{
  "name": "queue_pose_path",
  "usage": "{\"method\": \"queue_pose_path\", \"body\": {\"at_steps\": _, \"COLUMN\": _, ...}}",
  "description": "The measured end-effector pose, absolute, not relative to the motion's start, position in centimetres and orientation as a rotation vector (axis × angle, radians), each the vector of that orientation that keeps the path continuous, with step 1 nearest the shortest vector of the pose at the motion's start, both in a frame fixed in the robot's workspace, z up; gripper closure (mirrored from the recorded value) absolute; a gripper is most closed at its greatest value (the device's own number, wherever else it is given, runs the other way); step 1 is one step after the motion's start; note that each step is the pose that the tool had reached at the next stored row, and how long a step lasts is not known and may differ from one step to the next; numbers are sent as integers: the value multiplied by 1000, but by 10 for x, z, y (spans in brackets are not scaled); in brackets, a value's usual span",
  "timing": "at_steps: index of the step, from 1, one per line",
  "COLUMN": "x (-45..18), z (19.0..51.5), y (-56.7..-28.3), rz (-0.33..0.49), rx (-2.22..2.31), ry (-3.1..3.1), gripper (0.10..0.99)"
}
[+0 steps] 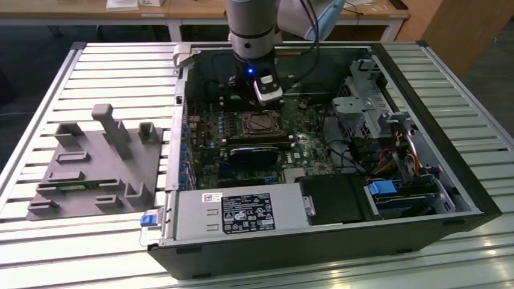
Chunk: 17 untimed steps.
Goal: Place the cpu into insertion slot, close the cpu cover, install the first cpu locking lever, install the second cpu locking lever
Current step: 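Install the first cpu locking lever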
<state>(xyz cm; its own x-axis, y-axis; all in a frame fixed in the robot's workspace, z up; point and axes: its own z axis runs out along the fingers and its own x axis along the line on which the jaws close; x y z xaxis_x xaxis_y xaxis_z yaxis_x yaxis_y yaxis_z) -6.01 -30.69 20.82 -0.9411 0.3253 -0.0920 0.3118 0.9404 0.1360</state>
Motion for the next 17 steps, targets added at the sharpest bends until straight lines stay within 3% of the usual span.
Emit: {"method": "queue_pose_path", "body": {"at_steps": 17, "x": -60, "z": 208, "y": -323, "rz": 107, "rx": 488, "ry": 2986, "gripper": 984}}
